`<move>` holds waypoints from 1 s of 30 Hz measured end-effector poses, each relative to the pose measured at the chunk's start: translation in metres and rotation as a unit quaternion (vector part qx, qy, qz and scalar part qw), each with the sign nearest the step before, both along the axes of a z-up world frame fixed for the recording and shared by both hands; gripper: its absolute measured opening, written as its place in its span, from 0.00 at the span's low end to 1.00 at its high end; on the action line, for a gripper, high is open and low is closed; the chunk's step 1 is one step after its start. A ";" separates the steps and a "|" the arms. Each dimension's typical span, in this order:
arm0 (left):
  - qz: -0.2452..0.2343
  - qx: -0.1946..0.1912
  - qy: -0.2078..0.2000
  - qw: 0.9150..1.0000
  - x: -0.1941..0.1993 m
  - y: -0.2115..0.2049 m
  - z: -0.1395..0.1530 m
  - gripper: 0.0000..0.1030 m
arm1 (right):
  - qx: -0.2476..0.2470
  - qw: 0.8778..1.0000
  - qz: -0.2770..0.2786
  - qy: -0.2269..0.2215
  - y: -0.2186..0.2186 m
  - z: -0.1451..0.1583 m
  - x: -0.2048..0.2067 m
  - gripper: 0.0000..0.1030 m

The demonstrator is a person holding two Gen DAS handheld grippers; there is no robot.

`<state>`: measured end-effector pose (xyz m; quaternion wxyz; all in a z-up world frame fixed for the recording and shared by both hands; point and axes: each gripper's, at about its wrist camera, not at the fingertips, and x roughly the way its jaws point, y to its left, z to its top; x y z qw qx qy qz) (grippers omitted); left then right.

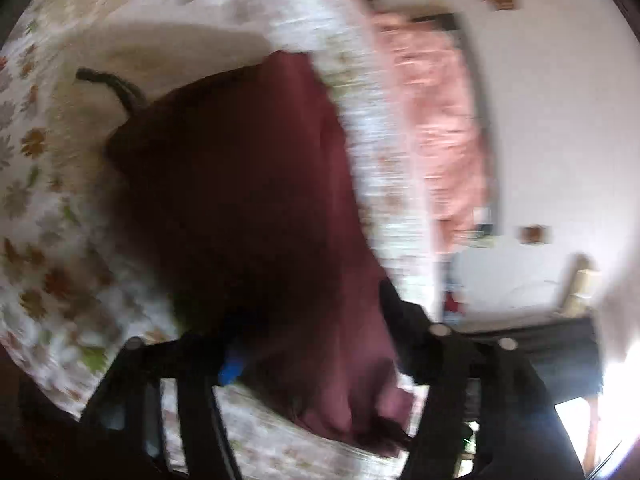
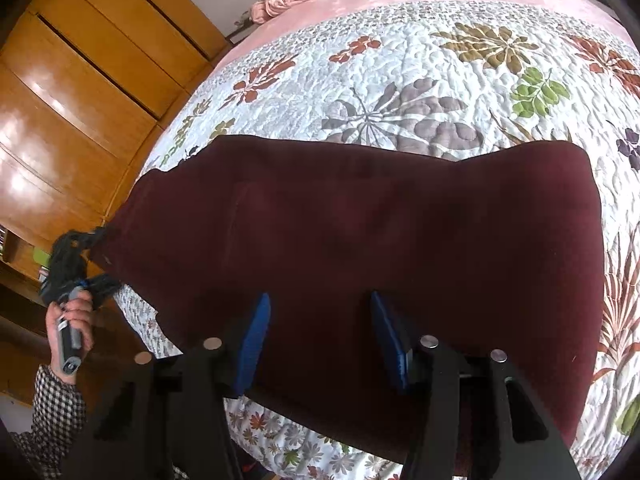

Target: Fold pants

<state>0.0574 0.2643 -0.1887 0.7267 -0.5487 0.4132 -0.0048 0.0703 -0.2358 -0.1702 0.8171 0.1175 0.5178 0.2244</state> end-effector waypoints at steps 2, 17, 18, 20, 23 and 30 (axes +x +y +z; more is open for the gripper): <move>0.009 0.002 0.006 1.000 0.006 -0.002 -0.007 0.65 | 0.000 1.000 0.002 -0.002 0.000 0.000 0.000 0.51; 0.040 0.059 -0.054 0.996 -0.002 -0.018 0.033 0.17 | 0.038 0.999 -0.010 -0.009 -0.012 0.009 -0.007 0.51; 0.033 0.071 -0.067 0.995 -0.002 -0.018 0.042 0.17 | 0.040 0.999 -0.014 -0.014 -0.013 0.014 -0.008 0.52; 0.021 0.092 -0.086 0.992 0.002 -0.026 0.058 0.17 | 0.037 0.999 -0.017 -0.028 -0.019 0.026 -0.013 0.52; -0.003 0.130 -0.123 0.984 0.009 -0.046 0.086 0.17 | 0.041 0.998 -0.034 -0.044 -0.035 0.043 -0.020 0.52; -0.112 0.263 -0.208 0.935 0.017 -0.130 0.153 0.18 | 0.048 0.995 -0.060 -0.063 -0.063 0.058 -0.029 0.52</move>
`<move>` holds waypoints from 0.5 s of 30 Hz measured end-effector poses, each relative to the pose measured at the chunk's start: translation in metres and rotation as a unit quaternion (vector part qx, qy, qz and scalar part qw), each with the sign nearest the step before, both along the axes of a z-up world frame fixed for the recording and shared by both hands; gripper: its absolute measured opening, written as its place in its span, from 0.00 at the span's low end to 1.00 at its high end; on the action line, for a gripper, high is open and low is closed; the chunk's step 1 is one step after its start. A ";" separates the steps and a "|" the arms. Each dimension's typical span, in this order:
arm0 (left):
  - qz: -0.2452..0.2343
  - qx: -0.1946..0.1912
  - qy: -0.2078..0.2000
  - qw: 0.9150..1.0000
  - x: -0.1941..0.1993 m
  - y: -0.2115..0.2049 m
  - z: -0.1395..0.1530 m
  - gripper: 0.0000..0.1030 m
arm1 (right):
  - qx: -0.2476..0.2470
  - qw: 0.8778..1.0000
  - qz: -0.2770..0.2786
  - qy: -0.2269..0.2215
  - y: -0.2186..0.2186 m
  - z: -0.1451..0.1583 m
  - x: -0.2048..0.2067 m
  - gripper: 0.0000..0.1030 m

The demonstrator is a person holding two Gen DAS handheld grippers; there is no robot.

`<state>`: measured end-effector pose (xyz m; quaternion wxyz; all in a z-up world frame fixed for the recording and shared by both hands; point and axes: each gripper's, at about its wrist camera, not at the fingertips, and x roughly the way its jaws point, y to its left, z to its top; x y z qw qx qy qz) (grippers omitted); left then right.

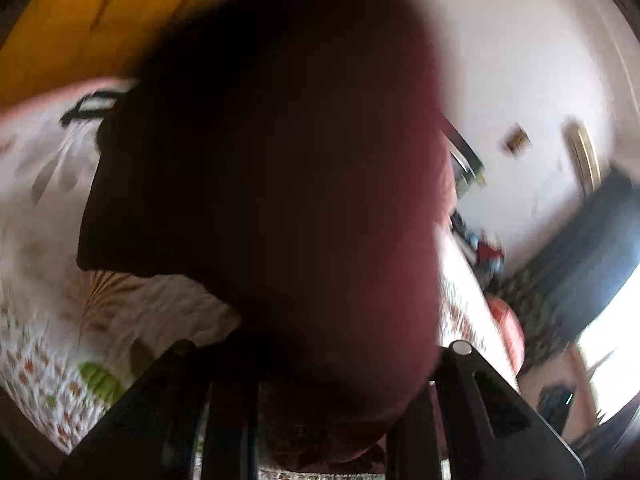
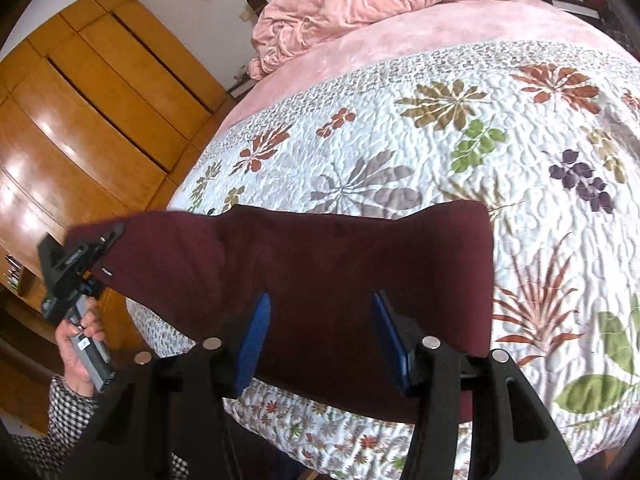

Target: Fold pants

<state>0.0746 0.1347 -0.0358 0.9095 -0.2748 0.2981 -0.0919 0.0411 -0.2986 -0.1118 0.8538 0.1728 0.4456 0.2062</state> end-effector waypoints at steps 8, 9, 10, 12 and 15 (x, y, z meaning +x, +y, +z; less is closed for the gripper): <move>-0.136 0.096 0.000 0.986 0.006 -0.107 0.017 0.20 | 0.009 1.000 -0.023 0.014 -0.016 -0.012 0.001 0.53; -0.152 0.110 0.006 0.982 0.006 -0.122 0.013 0.20 | 0.008 1.000 -0.025 0.015 -0.017 -0.014 0.001 0.53; -0.165 0.118 0.011 0.979 0.006 -0.131 0.010 0.20 | 0.009 0.999 -0.026 0.016 -0.019 -0.015 0.001 0.53; -0.197 0.137 0.031 0.970 0.008 -0.158 -0.004 0.20 | 0.014 0.999 -0.027 0.019 -0.022 -0.018 0.002 0.53; -0.229 0.161 0.058 0.958 0.009 -0.188 -0.028 0.20 | 0.014 0.999 -0.027 0.024 -0.024 -0.023 0.001 0.53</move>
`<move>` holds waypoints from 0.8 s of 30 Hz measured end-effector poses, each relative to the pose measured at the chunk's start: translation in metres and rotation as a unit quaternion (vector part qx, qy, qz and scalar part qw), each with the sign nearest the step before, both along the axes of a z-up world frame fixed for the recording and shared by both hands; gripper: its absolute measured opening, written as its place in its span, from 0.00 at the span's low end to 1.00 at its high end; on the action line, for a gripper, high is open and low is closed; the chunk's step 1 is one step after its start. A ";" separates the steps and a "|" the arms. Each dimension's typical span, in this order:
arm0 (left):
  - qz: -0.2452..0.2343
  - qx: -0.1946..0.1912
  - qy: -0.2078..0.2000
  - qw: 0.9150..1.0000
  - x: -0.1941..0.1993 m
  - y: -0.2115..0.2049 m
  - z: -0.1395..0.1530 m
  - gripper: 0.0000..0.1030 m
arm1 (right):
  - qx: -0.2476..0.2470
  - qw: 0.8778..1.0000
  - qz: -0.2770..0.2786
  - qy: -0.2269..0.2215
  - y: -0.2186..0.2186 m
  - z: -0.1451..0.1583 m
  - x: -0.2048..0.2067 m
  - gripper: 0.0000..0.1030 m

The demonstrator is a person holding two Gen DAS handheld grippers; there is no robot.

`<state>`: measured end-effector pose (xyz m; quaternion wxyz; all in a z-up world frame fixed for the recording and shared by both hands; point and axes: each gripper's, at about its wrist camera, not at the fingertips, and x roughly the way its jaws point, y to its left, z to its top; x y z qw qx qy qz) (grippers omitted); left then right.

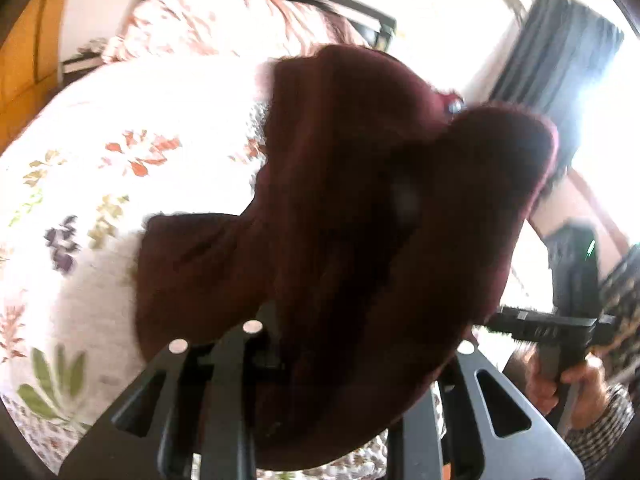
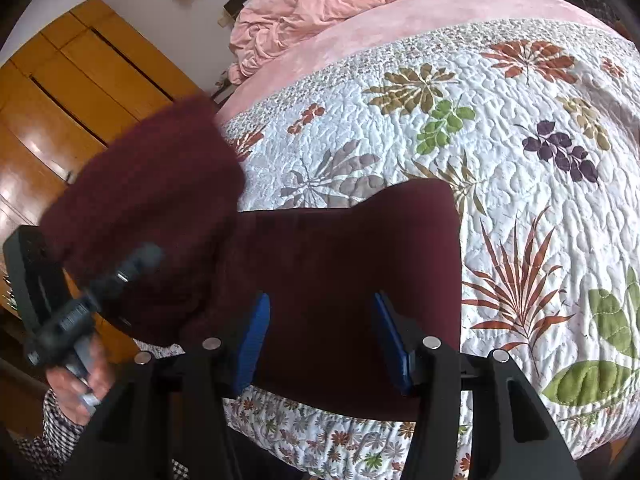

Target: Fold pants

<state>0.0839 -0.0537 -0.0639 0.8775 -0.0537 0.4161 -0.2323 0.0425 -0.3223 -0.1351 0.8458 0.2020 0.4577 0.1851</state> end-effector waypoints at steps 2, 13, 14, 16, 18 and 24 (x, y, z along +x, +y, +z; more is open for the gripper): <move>-0.016 0.023 0.009 1.000 -0.001 -0.016 -0.014 0.21 | 0.002 1.000 0.000 0.006 -0.001 -0.005 0.000 0.53; -0.051 0.106 0.006 0.993 -0.034 -0.035 -0.022 0.29 | 0.031 0.999 -0.002 0.022 -0.008 -0.017 0.002 0.57; -0.048 0.088 0.014 0.995 -0.034 -0.033 -0.016 0.29 | 0.031 0.999 -0.001 0.022 -0.008 -0.016 0.003 0.57; -0.046 0.065 0.027 0.996 -0.012 -0.026 -0.014 0.29 | 0.033 0.999 -0.002 0.023 -0.008 -0.016 0.003 0.58; -0.042 0.064 0.032 0.997 -0.004 -0.023 -0.018 0.30 | 0.039 0.999 -0.007 0.026 -0.007 -0.018 0.005 0.58; -0.078 0.057 0.045 0.994 0.004 -0.052 -0.036 0.87 | 0.039 0.999 -0.008 0.029 -0.007 -0.019 0.006 0.58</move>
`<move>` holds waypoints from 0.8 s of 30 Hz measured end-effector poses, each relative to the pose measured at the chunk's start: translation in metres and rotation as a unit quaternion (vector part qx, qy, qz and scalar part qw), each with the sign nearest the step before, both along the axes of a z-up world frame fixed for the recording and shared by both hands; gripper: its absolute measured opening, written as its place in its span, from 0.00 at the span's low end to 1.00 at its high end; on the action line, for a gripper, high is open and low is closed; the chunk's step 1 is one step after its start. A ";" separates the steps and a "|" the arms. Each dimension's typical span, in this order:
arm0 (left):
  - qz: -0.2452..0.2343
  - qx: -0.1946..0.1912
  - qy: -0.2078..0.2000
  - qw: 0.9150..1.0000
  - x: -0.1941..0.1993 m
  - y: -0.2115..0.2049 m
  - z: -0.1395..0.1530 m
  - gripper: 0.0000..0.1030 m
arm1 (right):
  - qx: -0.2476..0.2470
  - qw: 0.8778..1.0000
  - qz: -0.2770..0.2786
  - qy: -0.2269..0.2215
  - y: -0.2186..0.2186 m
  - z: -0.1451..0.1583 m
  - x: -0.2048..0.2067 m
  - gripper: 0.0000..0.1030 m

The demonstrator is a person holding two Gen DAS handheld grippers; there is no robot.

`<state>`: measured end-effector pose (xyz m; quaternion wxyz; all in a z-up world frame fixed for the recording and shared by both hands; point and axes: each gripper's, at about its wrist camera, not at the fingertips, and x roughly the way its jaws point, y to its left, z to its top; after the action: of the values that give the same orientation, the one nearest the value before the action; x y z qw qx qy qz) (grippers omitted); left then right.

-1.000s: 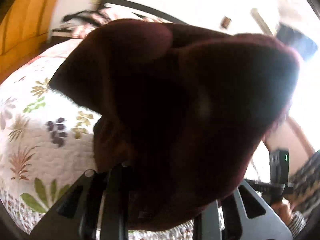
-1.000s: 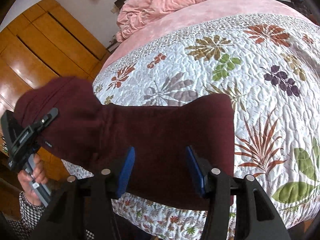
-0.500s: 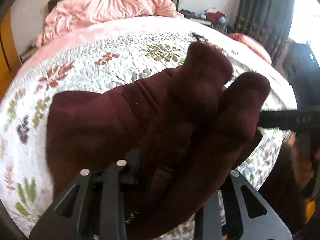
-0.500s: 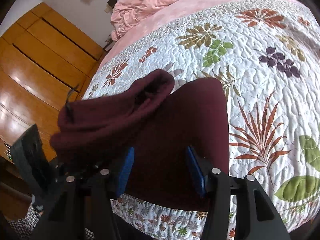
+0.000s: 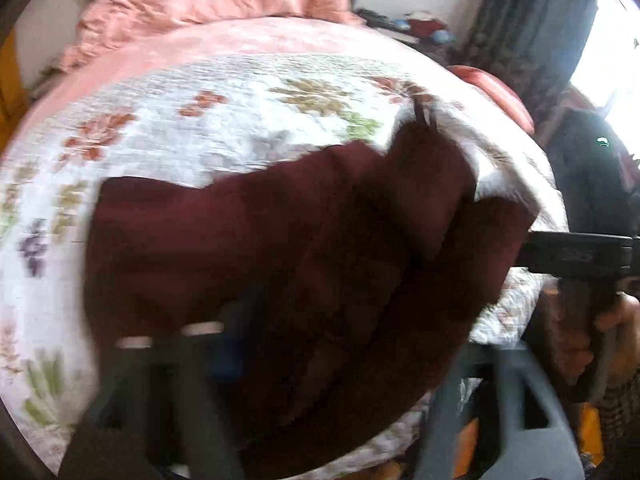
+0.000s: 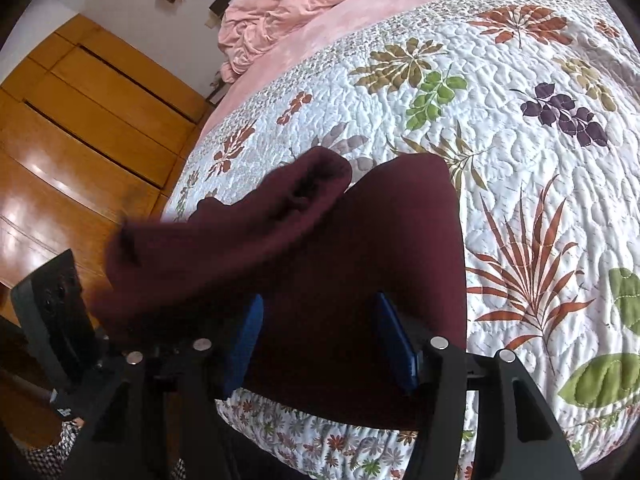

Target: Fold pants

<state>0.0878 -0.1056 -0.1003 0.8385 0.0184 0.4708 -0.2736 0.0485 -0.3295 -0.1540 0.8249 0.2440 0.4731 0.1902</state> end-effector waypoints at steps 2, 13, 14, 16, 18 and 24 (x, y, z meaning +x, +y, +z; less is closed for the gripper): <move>-0.002 -0.033 0.012 0.999 -0.005 -0.004 0.002 0.89 | -0.004 1.000 0.002 0.000 0.000 0.001 0.000 0.58; 0.052 -0.247 0.080 0.964 -0.024 0.104 0.042 0.94 | 0.067 0.997 -0.014 -0.025 -0.011 0.031 -0.013 0.77; 0.073 -0.254 0.077 0.961 -0.022 0.119 0.043 0.95 | 0.083 0.996 -0.013 -0.027 -0.011 0.035 -0.014 0.84; 0.119 -0.216 0.067 0.967 -0.017 0.138 0.039 0.95 | 0.100 0.995 -0.004 -0.016 -0.007 0.039 -0.013 0.90; 0.168 -0.153 0.067 0.972 -0.009 0.150 0.029 0.95 | 0.076 0.997 0.006 0.000 0.003 0.040 -0.012 0.90; 0.205 -0.080 0.081 0.972 -0.004 0.154 0.004 0.95 | 0.024 0.998 0.022 0.053 0.020 0.014 -0.007 0.90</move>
<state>0.0837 0.0479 -0.0960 0.8343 -0.1681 0.5078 -0.1332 0.0417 -0.3096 -0.1403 0.7885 0.2635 0.5161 0.2062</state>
